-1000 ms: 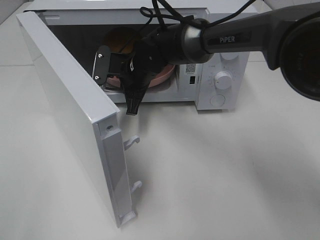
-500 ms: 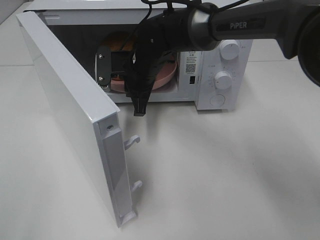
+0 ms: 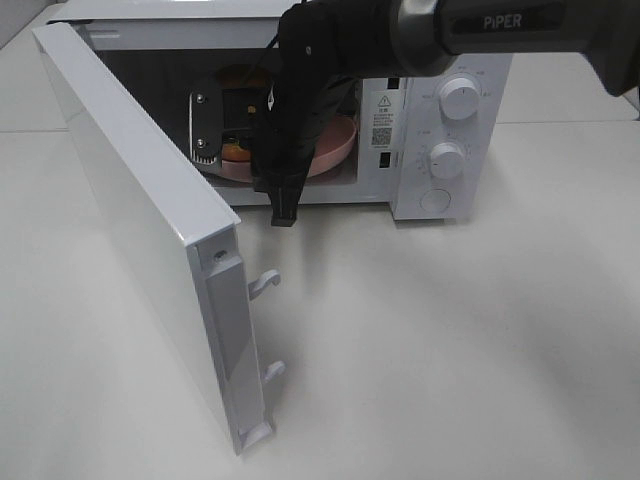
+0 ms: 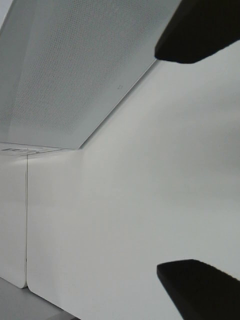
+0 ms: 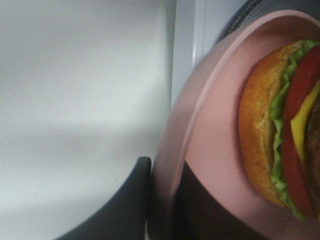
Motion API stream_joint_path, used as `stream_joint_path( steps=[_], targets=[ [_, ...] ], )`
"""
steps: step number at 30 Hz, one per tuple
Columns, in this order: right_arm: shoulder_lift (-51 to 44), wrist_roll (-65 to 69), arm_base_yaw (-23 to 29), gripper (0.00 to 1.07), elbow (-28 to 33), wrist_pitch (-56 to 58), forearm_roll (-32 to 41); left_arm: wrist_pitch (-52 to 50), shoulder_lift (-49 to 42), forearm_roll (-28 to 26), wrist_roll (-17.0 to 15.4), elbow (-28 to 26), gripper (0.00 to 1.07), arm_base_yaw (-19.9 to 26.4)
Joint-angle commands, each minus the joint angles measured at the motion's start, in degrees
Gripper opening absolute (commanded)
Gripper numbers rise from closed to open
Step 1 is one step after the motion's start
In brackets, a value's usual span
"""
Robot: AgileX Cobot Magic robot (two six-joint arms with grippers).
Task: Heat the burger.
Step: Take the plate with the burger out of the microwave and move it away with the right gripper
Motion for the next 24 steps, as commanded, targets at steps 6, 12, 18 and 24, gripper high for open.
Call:
stream_joint_path(
  steps=[6, 12, 18, 24],
  targets=[
    [-5.21, -6.25, -0.46, 0.0, 8.48, -2.92, -1.49, 0.0, -0.23, 0.17, -0.11, 0.06, 1.0, 0.17],
    [-8.88, -10.71, -0.57, 0.0, 13.64, -6.19, -2.01, 0.0, -0.23, 0.17, -0.11, 0.06, 1.0, 0.17],
    [-11.23, -15.24, -0.57, 0.0, 17.02, -9.91, -2.01, 0.0, -0.23, 0.17, -0.11, 0.06, 1.0, 0.17],
    [-13.64, -19.77, -1.26, 0.0, 20.97, -12.55, -1.38, 0.0, -0.23, 0.17, -0.11, 0.06, 1.0, 0.17]
  ],
)
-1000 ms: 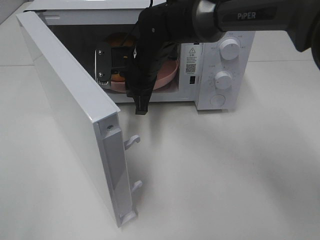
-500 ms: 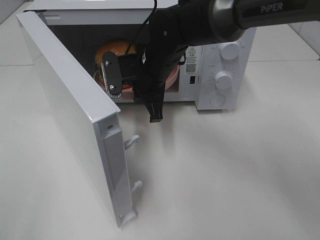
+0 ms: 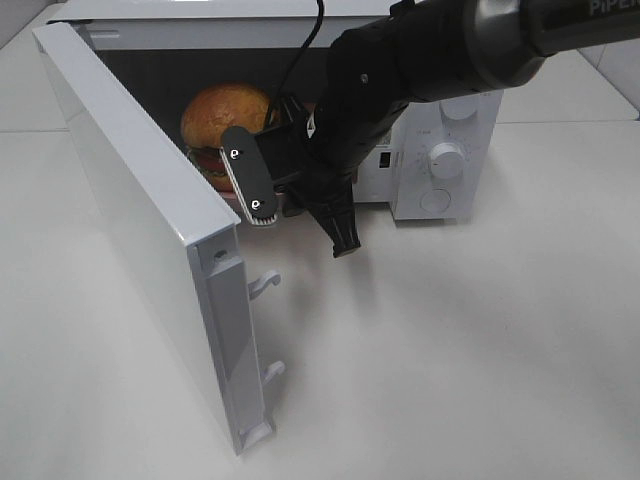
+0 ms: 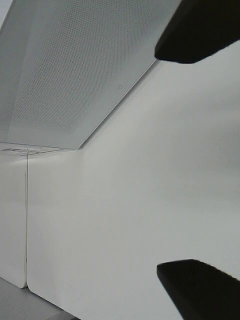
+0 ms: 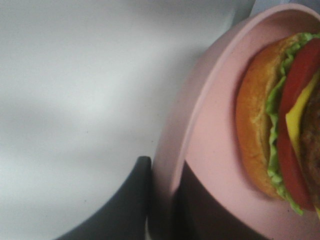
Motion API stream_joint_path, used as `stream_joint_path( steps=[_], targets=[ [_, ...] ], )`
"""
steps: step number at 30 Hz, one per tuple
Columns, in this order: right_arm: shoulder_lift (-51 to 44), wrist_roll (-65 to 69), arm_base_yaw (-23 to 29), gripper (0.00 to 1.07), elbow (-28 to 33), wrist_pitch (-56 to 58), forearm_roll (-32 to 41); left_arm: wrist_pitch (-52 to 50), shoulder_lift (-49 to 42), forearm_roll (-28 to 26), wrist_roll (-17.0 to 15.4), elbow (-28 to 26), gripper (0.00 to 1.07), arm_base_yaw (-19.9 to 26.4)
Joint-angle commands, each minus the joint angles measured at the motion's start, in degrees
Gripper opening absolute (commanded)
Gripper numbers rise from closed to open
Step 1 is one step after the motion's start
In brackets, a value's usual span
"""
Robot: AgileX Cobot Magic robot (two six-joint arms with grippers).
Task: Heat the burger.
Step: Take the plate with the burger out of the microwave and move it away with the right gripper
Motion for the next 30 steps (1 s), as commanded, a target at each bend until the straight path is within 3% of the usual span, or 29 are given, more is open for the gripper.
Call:
stream_joint_path(
  steps=[1, 18, 30],
  targets=[
    [-3.09, -3.32, -1.26, 0.0, 2.46, -3.27, -0.52, 0.0, -0.23, 0.17, -0.11, 0.06, 1.0, 0.17],
    [-12.89, -11.0, -2.64, 0.0, 15.58, -9.0, 6.65, 0.0, -0.23, 0.17, -0.11, 0.06, 1.0, 0.17],
    [-20.68, -10.77, -2.64, 0.0, 24.58, -12.83, 7.05, 0.0, -0.23, 0.17, -0.11, 0.06, 1.0, 0.17]
  ],
)
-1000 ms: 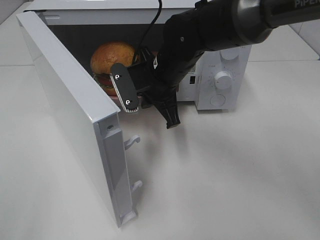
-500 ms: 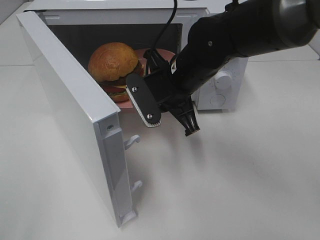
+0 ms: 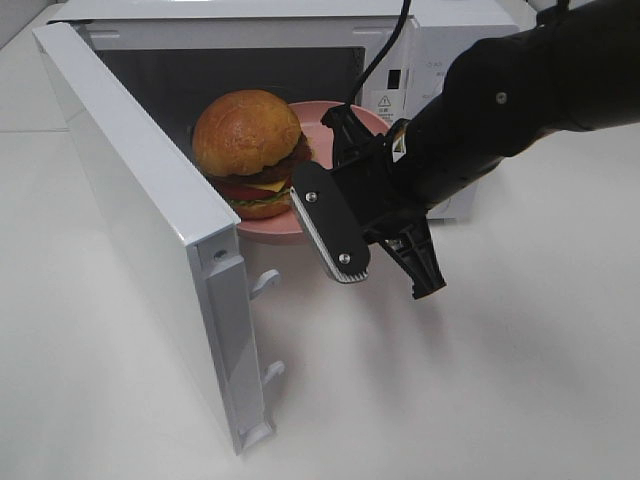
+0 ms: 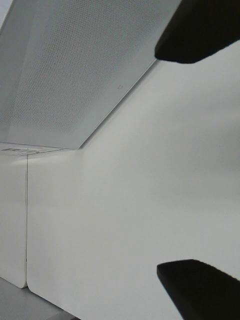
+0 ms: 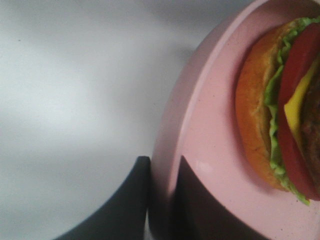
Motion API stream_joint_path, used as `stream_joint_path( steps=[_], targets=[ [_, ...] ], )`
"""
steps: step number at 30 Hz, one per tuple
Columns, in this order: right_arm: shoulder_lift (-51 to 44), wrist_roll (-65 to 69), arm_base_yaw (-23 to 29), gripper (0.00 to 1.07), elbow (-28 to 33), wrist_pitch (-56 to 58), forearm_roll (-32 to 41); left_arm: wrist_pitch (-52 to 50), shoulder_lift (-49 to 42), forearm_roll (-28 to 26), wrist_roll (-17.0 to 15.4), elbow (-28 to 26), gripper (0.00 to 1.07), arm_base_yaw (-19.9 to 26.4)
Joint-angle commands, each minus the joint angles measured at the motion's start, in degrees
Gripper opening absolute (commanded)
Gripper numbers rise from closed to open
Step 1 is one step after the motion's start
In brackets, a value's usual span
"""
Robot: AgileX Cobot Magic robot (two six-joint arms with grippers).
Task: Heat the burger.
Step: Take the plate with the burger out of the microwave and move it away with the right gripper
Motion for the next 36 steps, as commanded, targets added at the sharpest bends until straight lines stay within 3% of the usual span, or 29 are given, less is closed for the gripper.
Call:
stream_joint_path(
  steps=[1, 30, 36],
  targets=[
    [-4.64, 1.95, -1.32, 0.0, 3.09, -4.47, 0.46, 0.0, -0.23, 0.17, -0.11, 0.06, 1.0, 0.17],
    [-30.65, 8.37, -1.2, 0.0, 23.84, -2.01, 0.11, 0.0, -0.23, 0.17, -0.11, 0.06, 1.0, 0.17],
    [-35.18, 15.99, -1.2, 0.0, 26.24, 1.55, -6.53, 0.0, -0.23, 0.17, -0.11, 0.06, 1.0, 0.17]
  ],
)
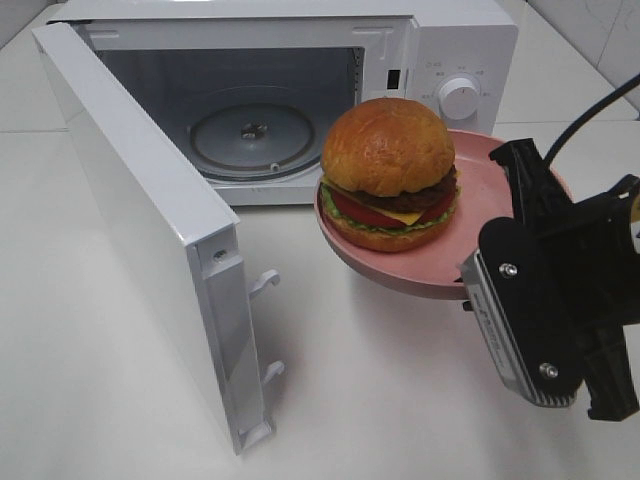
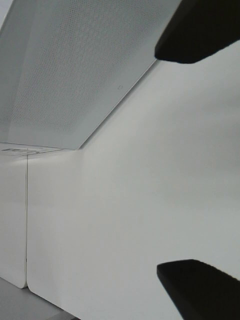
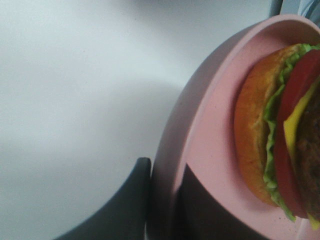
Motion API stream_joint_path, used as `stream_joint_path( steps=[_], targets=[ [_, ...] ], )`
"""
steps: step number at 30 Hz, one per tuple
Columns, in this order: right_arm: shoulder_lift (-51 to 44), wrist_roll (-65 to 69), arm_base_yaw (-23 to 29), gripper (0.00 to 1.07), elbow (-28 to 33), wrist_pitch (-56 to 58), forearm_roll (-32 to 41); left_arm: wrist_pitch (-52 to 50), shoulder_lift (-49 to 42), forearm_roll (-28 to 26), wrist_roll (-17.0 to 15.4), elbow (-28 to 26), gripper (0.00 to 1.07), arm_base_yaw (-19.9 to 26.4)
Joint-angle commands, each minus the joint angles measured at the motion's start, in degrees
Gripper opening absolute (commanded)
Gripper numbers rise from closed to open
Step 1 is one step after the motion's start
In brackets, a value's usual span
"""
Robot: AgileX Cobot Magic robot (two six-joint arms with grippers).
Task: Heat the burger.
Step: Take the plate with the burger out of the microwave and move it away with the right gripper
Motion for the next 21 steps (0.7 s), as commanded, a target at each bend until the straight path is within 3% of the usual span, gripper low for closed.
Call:
stream_joint_path(
  steps=[1, 21],
  targets=[
    [-2.58, 5.96, -0.34, 0.0, -0.11, -1.43, -4.64, 0.0, -0.23, 0.17, -0.11, 0.06, 1.0, 0.17],
    [-6.13, 45.38, -0.34, 0.0, -0.11, 13.01, -25.55, 0.0, -0.23, 0.17, -0.11, 0.06, 1.0, 0.17]
  ],
)
